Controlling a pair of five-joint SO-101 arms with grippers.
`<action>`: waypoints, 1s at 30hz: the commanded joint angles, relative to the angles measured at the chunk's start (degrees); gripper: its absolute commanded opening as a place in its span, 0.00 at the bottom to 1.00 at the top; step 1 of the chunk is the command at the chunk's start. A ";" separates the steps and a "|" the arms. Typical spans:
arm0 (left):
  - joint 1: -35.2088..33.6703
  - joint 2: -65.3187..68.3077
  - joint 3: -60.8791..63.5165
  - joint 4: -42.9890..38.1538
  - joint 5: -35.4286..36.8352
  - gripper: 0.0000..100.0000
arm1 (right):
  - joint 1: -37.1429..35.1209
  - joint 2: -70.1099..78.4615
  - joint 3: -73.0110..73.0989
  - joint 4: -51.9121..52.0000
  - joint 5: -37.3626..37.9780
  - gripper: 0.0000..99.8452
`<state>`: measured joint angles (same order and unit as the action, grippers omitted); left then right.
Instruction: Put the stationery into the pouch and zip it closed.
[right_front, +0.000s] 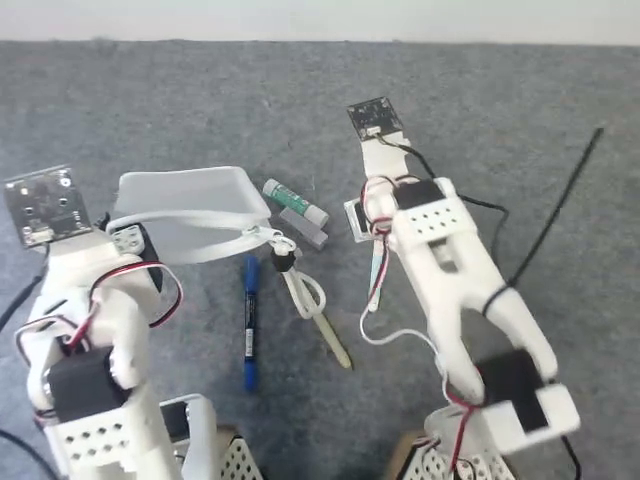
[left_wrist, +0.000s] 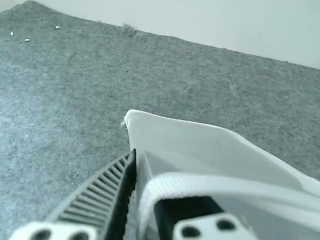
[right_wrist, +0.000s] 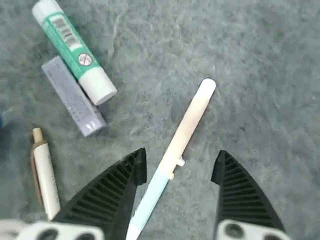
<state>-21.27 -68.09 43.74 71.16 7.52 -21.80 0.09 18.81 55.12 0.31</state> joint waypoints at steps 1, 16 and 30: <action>-0.26 0.18 -1.71 0.00 0.88 0.01 | 1.10 2.51 -6.51 -1.01 -0.79 0.21; -0.09 0.18 -1.10 -0.26 0.88 0.01 | 3.30 20.70 -18.73 -0.75 -0.35 0.18; -0.26 0.18 -1.10 -0.18 0.88 0.01 | 3.12 24.57 -20.48 -0.48 -0.26 0.11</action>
<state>-21.45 -68.09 43.74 71.16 7.52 -19.16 25.32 1.05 55.12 0.31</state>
